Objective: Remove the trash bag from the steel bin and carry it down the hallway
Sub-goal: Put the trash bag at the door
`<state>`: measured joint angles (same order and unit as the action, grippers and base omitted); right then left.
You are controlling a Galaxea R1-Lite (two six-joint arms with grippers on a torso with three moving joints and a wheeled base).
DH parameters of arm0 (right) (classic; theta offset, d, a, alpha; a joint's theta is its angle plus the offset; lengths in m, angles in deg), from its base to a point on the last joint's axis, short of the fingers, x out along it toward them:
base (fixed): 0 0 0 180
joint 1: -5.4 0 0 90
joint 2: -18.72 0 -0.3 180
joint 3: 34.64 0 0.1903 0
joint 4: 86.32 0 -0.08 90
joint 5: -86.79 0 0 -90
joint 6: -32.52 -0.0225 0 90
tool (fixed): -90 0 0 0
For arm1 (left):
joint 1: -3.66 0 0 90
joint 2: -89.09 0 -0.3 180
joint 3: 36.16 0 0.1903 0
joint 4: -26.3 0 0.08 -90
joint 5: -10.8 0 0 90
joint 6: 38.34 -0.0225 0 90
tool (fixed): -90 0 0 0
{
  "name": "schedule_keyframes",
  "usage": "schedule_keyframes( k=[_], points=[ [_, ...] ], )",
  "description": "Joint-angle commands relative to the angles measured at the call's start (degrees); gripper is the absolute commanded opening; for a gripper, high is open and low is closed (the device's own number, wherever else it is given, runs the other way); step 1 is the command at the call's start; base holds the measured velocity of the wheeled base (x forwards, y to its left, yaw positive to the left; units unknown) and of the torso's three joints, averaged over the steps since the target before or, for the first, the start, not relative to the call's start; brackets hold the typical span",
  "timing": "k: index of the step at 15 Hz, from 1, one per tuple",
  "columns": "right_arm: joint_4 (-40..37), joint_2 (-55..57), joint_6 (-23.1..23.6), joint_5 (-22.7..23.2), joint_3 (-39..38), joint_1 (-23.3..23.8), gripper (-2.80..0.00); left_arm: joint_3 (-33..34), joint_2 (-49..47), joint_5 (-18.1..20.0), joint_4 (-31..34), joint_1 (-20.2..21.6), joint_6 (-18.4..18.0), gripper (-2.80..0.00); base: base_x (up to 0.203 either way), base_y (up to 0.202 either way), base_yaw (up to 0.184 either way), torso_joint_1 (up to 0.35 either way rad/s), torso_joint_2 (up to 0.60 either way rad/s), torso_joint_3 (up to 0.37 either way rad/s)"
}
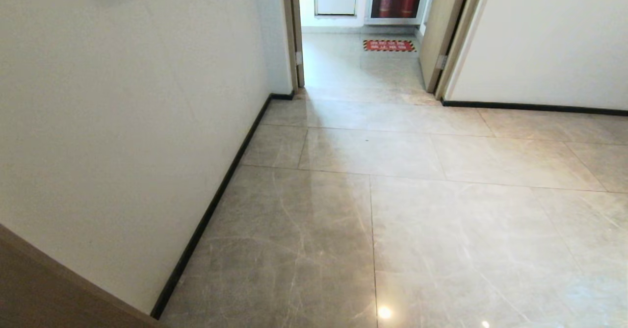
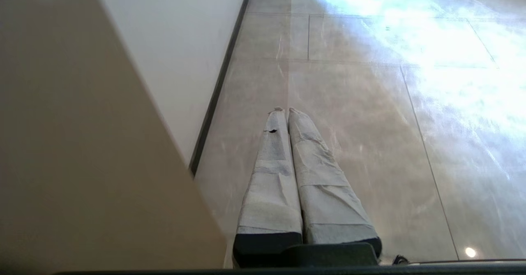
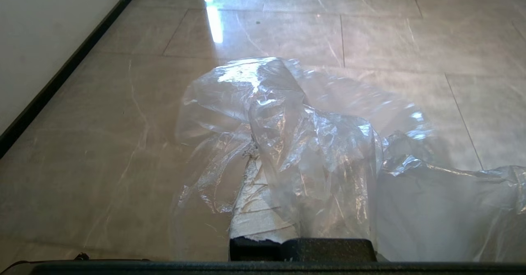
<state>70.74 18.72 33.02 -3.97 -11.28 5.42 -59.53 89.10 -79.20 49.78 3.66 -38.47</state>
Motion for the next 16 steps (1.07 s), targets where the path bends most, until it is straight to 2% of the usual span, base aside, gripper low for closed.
schedule_keyframes(
  k=[1,16],
  points=[
    [0.01,0.09,0.03,-0.02,-0.09,-0.02,-2.80,0.00,-0.02,0.00,-0.02,0.00,0.04,-2.80,0.196,0.000,-0.004,0.002,0.00,0.000],
    [0.01,0.09,0.03,-0.02,-0.09,-0.02,-2.80,0.00,-0.02,0.00,-0.02,0.00,0.04,-2.80,0.192,0.000,0.000,0.002,0.00,0.004]
  ],
)
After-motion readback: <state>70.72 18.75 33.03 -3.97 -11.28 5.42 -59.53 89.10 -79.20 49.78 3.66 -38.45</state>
